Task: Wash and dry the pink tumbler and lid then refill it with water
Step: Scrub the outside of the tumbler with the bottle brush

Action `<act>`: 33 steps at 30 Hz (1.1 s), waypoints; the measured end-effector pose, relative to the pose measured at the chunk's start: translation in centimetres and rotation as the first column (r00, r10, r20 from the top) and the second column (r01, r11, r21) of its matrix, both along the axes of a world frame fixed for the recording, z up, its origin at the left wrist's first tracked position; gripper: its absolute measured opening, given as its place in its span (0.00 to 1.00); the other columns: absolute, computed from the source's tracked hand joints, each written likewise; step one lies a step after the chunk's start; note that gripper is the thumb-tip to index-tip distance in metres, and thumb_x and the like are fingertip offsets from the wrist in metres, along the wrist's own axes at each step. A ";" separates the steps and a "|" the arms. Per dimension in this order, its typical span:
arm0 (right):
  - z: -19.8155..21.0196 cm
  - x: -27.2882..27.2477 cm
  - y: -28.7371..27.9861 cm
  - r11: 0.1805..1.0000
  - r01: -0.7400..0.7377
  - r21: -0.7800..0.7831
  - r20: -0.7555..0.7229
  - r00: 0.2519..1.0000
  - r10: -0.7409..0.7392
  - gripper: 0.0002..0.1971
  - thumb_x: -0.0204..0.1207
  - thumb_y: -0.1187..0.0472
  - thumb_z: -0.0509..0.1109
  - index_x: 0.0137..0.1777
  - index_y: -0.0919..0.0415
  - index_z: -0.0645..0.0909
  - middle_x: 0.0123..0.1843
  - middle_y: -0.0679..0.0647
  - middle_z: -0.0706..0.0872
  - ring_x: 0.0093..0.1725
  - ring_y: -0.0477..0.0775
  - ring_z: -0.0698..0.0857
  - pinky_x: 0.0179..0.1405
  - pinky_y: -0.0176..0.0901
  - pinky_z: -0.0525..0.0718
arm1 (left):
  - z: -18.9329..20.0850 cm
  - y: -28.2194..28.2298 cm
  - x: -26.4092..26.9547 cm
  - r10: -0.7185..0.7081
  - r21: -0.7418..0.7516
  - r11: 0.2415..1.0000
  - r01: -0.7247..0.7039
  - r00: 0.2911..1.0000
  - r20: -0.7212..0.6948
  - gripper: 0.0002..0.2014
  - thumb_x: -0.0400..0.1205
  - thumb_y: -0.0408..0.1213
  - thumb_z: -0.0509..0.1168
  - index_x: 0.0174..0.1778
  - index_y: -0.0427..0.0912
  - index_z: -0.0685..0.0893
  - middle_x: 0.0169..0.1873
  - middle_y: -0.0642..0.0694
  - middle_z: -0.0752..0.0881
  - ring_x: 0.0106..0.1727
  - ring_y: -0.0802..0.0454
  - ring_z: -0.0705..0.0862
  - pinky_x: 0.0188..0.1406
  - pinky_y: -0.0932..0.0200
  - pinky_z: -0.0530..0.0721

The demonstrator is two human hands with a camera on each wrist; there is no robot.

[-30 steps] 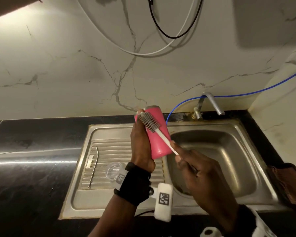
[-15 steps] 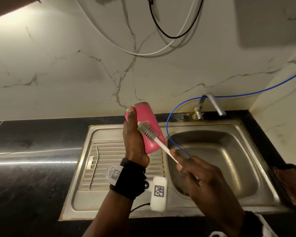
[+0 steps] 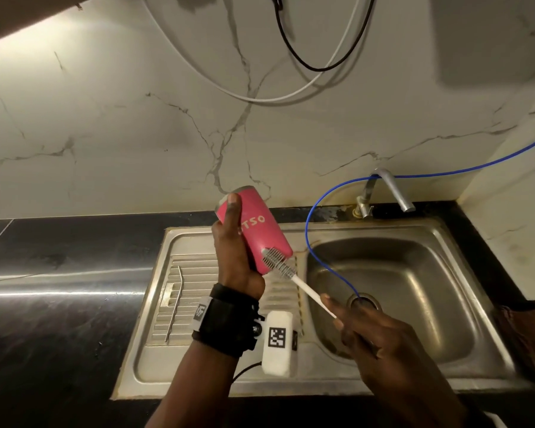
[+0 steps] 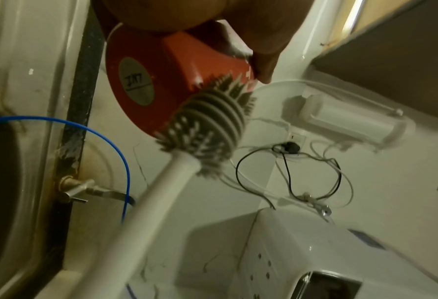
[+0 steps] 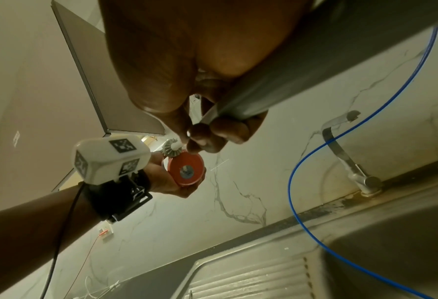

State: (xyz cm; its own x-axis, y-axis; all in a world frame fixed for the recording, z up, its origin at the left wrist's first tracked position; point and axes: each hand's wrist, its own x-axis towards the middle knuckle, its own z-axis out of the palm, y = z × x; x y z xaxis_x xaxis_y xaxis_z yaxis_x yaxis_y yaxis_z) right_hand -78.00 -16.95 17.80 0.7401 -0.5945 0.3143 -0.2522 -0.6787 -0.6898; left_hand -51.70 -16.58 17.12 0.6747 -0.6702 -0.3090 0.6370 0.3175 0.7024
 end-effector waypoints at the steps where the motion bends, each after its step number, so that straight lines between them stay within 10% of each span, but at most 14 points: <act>1: 0.0 0.1 0.0 1.000 0.004 0.005 0.002 1.000 -0.004 0.26 0.87 0.53 0.64 0.82 0.31 0.71 0.41 0.41 0.78 0.34 0.41 0.81 0.36 0.37 0.81 | 0.0 0.0 -0.4 -0.003 0.013 1.000 0.003 1.000 0.009 0.47 0.72 0.66 0.81 0.82 0.42 0.77 0.61 0.37 0.86 0.53 0.43 0.90 0.50 0.44 0.90; 7: 0.0 1.8 -0.5 0.999 0.042 0.019 0.017 0.999 -0.042 0.27 0.88 0.58 0.67 0.83 0.33 0.70 0.39 0.47 0.78 0.35 0.49 0.81 0.35 0.49 0.82 | 0.2 -0.5 -1.6 -0.049 0.040 0.998 0.047 0.998 0.031 0.49 0.71 0.67 0.81 0.82 0.42 0.77 0.62 0.37 0.85 0.55 0.42 0.90 0.51 0.44 0.90; 12: 0.2 0.2 0.0 0.999 0.040 0.019 0.028 0.999 -0.040 0.24 0.87 0.49 0.61 0.82 0.31 0.71 0.41 0.43 0.80 0.35 0.44 0.82 0.36 0.40 0.82 | 1.0 -0.1 -0.7 -0.012 0.002 1.000 0.012 1.000 0.005 0.50 0.69 0.66 0.83 0.83 0.44 0.75 0.63 0.36 0.86 0.52 0.43 0.92 0.48 0.45 0.91; 18: 0.7 2.0 -1.0 0.993 0.113 -0.043 0.100 0.989 -0.109 0.30 0.83 0.64 0.70 0.82 0.39 0.74 0.37 0.47 0.80 0.36 0.44 0.82 0.39 0.38 0.79 | 0.8 0.0 -3.4 -0.129 0.017 0.991 0.129 0.992 -0.003 0.45 0.74 0.67 0.80 0.81 0.46 0.78 0.61 0.38 0.86 0.55 0.40 0.89 0.54 0.38 0.90; 24: 0.1 -0.3 0.0 0.998 0.068 0.013 0.086 0.994 -0.069 0.23 0.87 0.49 0.62 0.82 0.33 0.73 0.41 0.47 0.83 0.36 0.45 0.85 0.39 0.37 0.82 | 2.4 0.3 -1.4 -0.045 -0.039 0.998 0.046 0.999 0.009 0.33 0.83 0.65 0.71 0.77 0.46 0.84 0.57 0.39 0.87 0.52 0.44 0.89 0.54 0.43 0.89; 33: 0.8 2.1 -0.6 0.991 0.133 0.014 0.129 0.983 -0.134 0.28 0.84 0.62 0.70 0.80 0.38 0.77 0.39 0.45 0.82 0.38 0.44 0.84 0.41 0.35 0.80 | 2.9 0.4 -2.9 -0.108 -0.052 0.993 0.108 0.994 0.007 0.38 0.83 0.68 0.69 0.82 0.45 0.81 0.57 0.41 0.87 0.52 0.44 0.89 0.56 0.41 0.89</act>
State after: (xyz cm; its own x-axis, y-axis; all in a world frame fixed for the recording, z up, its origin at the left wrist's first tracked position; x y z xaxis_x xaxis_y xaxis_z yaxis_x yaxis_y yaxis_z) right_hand -75.87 -17.60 18.63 0.6076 -0.6870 0.3986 -0.2487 -0.6412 -0.7259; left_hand -54.55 -16.16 19.99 0.5986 -0.7545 -0.2690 0.6670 0.2835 0.6890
